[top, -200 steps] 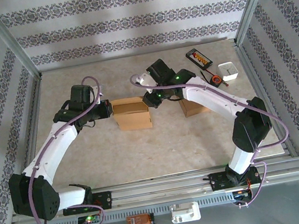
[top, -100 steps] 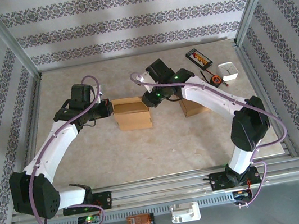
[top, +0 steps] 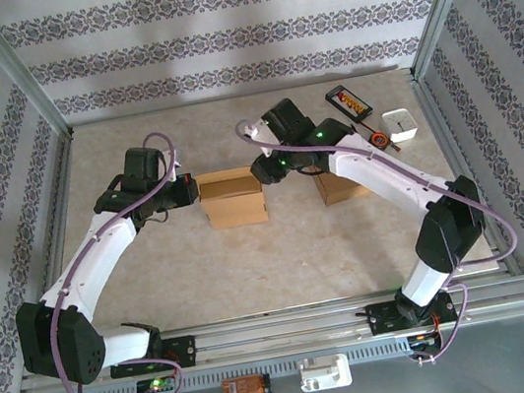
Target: Fold the paper box
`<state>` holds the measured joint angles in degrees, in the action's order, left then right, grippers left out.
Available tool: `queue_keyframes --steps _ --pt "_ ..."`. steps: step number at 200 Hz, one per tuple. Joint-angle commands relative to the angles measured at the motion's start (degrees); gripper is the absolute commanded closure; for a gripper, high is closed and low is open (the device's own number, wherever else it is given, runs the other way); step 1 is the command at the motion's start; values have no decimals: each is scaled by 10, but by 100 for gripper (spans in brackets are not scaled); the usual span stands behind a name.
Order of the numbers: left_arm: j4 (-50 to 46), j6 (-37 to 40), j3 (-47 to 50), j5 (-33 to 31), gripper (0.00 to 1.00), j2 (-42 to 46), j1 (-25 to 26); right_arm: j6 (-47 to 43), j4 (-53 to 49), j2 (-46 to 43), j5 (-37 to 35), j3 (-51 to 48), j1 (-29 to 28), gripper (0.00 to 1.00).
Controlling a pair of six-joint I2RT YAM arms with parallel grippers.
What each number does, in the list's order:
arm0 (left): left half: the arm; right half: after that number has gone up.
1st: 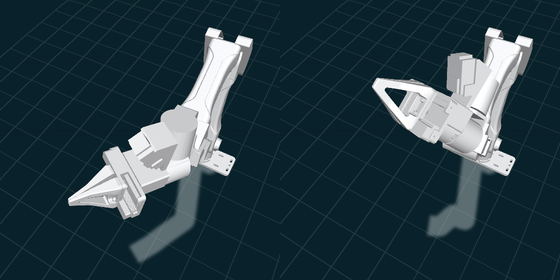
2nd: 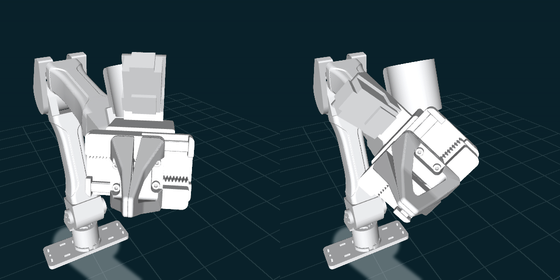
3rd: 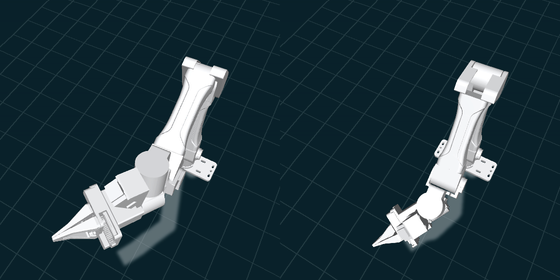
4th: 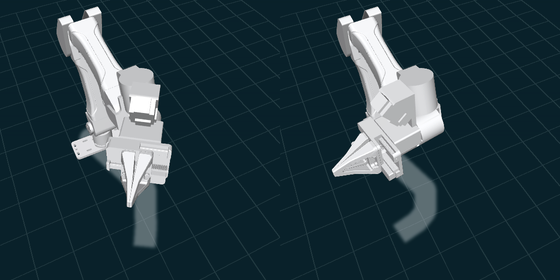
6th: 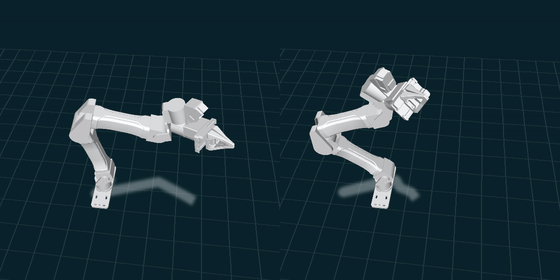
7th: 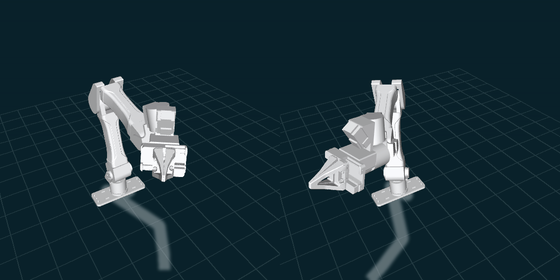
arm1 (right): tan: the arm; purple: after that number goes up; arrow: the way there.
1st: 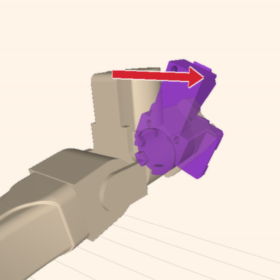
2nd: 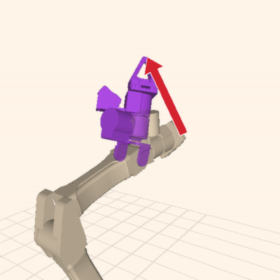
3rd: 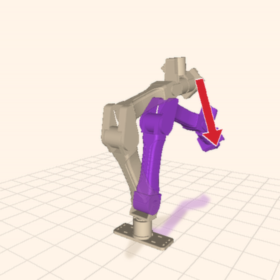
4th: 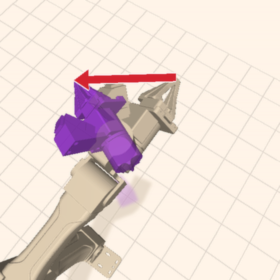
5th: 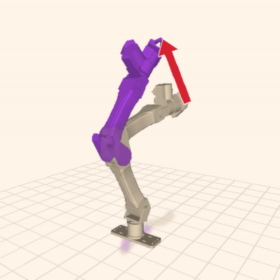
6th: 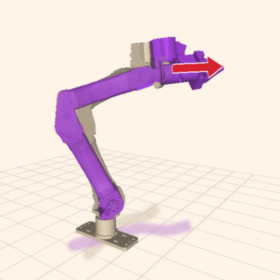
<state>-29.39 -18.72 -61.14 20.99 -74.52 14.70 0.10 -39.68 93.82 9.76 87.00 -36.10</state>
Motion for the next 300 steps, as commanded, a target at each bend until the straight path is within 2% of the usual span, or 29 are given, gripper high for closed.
queue_keyframes --steps 1,27,85,121,139,210,300 --pt "-1 -7 -11 9 99 0 10 4 -12 -15 -16 -14 8 70" --pt "-1 -8 -12 7 99 -2 10 2 -16 -20 -11 -20 12 73" --pt "-1 -2 -11 5 99 -8 11 7 -18 -17 -1 -32 13 74" --pt "1 -5 -8 7 99 -5 11 21 -7 -18 6 -38 13 85" --pt "7 -10 -6 15 99 -3 11 39 -2 -18 8 -38 13 87" --pt "37 -14 16 47 98 1 11 129 -7 7 71 -9 24 87" --pt "40 -10 17 44 98 2 12 179 -10 32 122 8 32 87"
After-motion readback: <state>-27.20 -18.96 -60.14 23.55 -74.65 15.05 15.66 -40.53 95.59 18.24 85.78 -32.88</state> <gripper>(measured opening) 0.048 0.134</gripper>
